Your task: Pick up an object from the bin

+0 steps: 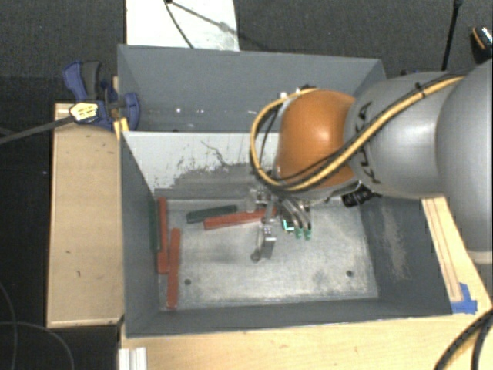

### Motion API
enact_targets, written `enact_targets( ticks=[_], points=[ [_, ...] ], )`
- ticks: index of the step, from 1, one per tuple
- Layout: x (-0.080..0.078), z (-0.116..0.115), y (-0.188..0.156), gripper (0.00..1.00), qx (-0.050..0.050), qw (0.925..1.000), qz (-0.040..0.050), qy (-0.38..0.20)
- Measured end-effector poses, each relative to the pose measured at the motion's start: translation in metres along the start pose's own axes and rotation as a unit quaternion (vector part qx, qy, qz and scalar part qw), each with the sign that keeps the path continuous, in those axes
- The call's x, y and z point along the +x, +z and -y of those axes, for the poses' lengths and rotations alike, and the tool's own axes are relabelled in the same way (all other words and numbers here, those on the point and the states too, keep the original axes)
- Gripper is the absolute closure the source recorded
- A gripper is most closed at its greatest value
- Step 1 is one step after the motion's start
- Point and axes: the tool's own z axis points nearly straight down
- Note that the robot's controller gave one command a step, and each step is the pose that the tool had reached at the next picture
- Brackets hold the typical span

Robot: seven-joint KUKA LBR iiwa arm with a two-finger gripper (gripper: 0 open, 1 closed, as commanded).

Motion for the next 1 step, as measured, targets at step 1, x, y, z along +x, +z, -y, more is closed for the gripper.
enact_targets(
  ticks=[1],
  points=[
    [-0.0249, -0.0321, 0.0634, 0.00, 0.000, 0.9997, 0.0030, -0.024]
  ],
)
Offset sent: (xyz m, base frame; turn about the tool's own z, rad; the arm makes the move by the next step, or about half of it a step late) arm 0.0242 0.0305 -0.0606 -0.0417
